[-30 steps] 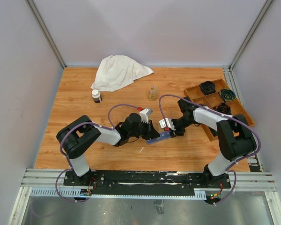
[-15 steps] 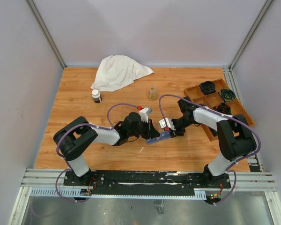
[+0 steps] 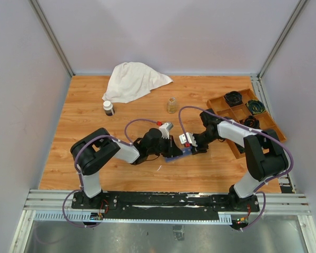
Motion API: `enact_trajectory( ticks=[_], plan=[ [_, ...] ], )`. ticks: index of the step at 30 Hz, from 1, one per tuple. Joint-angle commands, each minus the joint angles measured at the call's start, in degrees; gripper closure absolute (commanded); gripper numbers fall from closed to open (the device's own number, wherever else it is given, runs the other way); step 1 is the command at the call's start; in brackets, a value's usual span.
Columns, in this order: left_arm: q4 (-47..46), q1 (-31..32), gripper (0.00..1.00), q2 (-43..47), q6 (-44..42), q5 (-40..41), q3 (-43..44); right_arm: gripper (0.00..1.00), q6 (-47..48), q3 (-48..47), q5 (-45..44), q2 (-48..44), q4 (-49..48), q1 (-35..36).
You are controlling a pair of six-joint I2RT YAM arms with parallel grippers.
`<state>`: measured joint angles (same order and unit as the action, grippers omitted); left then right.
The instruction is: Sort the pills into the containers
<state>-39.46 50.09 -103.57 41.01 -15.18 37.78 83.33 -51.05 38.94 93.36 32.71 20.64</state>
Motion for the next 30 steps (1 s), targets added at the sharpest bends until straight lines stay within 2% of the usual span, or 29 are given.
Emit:
enact_trajectory(
  ticks=[1,7,9,11,15,19,23,30],
  plan=[
    [6.2,0.4,1.0,-5.0,0.2,2.5,-0.9,0.59,-0.7,0.5,-3.8,1.6,-0.5,1.4],
    [7.4,0.4,1.0,2.0,-2.1,1.8,0.3,0.58,-0.8,0.7,-3.9,1.5,-0.5,1.4],
    [7.5,0.4,0.97,4.7,-2.7,1.0,0.6,0.55,-0.9,0.6,-4.0,1.6,-0.7,1.4],
    [7.6,0.4,0.95,7.3,-3.5,0.5,0.7,0.49,-1.0,0.8,-3.9,1.3,-0.9,1.4],
    [7.8,0.5,0.9,12.3,-4.4,0.4,-0.2,0.31,-1.7,1.3,-3.4,0.3,-2.0,1.4],
    [7.8,0.4,0.82,16.5,-5.5,3.1,-3.1,0.21,-3.0,1.2,-1.8,-1.1,-2.3,1.3],
    [6.4,0.4,0.67,23.0,-7.2,7.8,-7.7,0.15,-4.6,0.6,-0.5,-3.3,-1.8,0.6],
    [6.4,-0.2,0.24,36.8,-14.7,13.4,-11.9,0.11,-5.0,-2.4,2.3,-9.5,4.8,-2.2]
  ],
)
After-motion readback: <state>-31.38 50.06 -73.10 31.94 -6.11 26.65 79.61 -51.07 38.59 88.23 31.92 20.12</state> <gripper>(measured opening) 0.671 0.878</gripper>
